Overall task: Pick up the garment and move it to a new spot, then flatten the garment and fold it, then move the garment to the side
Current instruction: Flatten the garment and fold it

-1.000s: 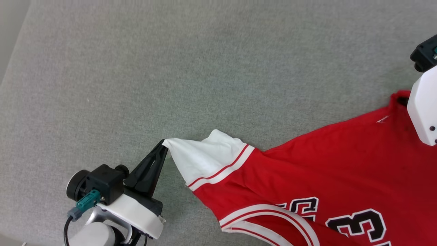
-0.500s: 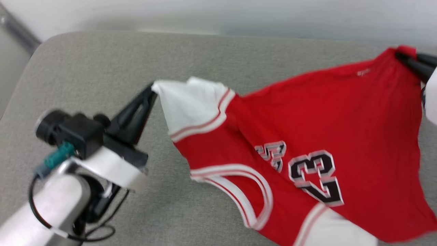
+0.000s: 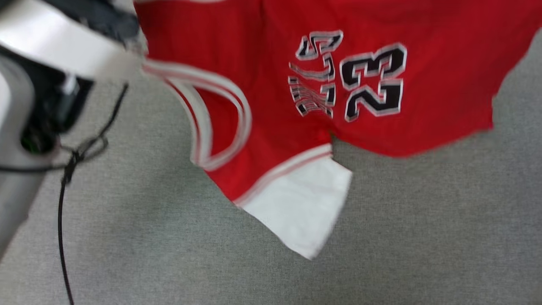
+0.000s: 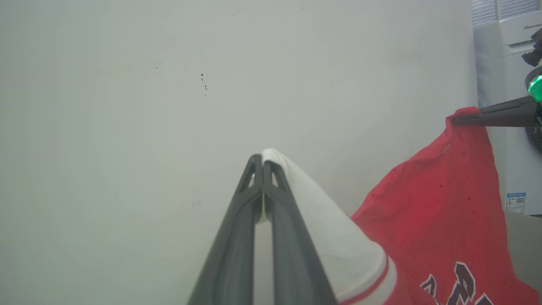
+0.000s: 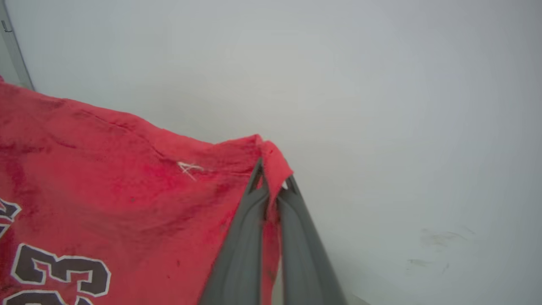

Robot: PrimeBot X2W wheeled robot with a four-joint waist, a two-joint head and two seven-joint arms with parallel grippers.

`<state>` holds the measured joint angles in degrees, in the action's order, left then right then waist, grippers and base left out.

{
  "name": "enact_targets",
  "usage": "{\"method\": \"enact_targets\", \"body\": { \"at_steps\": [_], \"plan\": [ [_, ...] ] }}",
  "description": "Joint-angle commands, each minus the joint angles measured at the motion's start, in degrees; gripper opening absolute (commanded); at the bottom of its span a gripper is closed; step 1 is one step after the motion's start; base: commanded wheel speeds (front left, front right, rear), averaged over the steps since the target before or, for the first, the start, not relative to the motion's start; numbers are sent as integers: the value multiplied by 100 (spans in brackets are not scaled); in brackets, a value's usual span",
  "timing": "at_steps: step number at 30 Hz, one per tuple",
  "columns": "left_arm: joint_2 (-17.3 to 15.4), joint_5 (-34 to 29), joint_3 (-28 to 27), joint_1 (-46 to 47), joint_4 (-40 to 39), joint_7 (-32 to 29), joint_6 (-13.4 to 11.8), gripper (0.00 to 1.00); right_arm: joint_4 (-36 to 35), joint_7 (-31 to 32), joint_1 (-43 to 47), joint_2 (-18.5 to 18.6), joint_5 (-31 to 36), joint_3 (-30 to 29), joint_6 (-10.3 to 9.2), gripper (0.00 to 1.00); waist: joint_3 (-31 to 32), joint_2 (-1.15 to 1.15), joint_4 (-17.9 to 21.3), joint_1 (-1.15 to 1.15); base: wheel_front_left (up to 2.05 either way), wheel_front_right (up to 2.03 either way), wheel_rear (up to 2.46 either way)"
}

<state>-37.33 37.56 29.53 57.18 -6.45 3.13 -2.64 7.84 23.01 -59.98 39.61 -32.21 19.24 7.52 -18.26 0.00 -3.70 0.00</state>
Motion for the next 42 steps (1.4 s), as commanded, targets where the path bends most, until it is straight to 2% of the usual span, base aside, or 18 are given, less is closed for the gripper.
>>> {"method": "enact_targets", "body": {
  "at_steps": [1,6,10,16,23,27,33,39,42],
  "plan": [
    [85,-23,-29,397,170,-41,81,0,104,28,-349,-118,126,-60,-5,0,-282,0,23,0,0,0,0],
    [372,94,-181,1604,826,-132,334,0,545,-99,-1425,-443,611,-184,-5,0,-653,0,31,0,0,0,0],
    [486,12,-214,2593,1388,-196,580,0,1001,-219,-2339,-689,947,-170,-5,0,-897,0,25,0,0,0,0],
    [616,-33,-255,3899,2294,-123,822,0,1714,-467,-3525,-1002,1304,-3,-5,0,-1179,0,7,0,0,0,0],
    [684,8,-100,4570,3023,45,962,0,2401,-759,-4162,-1228,1411,277,-5,0,-1431,0,5,0,0,0,0],
    [715,136,49,4383,3347,246,988,0,2717,-974,-4063,-1284,1236,564,-5,0,-1557,0,-27,0,0,0,0],
    [643,298,430,3654,3583,587,1002,0,3031,-1376,-3410,-1344,876,1051,-5,0,-1570,0,13,0,0,0,0],
    [524,571,717,2323,3396,942,996,0,3062,-1710,-2450,-1244,424,1551,-5,0,-1350,0,46,0,0,0,0],
    [434,662,743,1495,3157,1069,878,0,2990,-1875,-1854,-1164,231,1779,-5,0,-1093,0,46,0,0,0,0]
  ]
}}
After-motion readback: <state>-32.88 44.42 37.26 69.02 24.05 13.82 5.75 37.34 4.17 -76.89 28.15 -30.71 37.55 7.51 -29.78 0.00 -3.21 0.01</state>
